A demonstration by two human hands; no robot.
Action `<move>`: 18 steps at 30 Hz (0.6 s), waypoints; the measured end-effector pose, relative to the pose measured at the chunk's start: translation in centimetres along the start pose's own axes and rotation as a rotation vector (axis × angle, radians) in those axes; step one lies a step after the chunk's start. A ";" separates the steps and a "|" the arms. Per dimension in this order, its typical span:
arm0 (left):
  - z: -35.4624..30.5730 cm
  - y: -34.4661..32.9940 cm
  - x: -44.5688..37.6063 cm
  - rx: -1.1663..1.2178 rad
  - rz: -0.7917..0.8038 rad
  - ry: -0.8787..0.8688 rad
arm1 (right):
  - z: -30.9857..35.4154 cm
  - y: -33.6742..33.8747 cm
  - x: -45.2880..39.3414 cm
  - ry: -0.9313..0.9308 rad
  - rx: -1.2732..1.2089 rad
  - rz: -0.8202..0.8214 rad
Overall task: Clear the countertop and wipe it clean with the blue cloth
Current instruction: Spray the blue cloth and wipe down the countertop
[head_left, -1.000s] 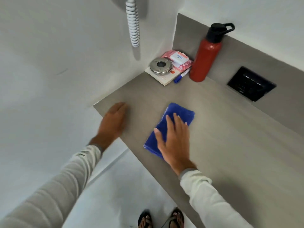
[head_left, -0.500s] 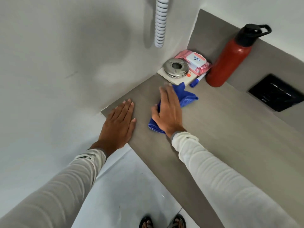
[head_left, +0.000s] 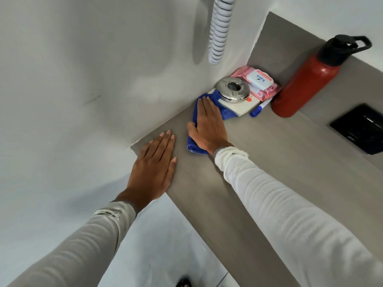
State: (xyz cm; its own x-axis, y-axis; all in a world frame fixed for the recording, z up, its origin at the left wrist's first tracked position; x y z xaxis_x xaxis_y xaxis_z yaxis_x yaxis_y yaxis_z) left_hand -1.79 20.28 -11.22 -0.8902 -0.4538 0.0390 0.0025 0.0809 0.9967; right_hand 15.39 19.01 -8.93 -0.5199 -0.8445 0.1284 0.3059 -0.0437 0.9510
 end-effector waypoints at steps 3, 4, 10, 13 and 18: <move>0.0 0.1 0.0 -0.007 -0.014 -0.004 | 0.1 0.0 -1.0 -0.050 0.057 -0.001; -0.1 0.1 0.0 -0.007 -0.013 -0.004 | 0.2 -0.1 -1.1 -0.059 0.073 0.007; -0.2 0.2 0.1 -0.002 0.004 -0.016 | 0.8 0.2 -0.2 -0.112 0.065 0.062; -0.4 0.7 0.2 0.000 0.018 -0.008 | 1.6 0.0 3.4 -0.020 0.033 0.070; -0.6 0.9 0.4 0.026 0.105 0.003 | 0.6 -1.6 13.6 0.067 0.021 0.022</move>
State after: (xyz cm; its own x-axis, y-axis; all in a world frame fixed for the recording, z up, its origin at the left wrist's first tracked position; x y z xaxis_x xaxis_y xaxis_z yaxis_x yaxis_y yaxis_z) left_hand -1.89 19.65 -10.31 -0.8841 -0.4448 0.1430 0.0833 0.1512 0.9850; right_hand 7.29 7.90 -8.56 -0.4584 -0.8790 0.1314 0.2995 -0.0136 0.9540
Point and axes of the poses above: each hand's wrist, its own x-axis away from the middle knuckle, its own y-axis out of the back of the hand, z = x × y, the point moved 9 cm from there along -x, towards the middle knuckle, and after that the axes turned 10 degrees about z, right-handed, at the moved point
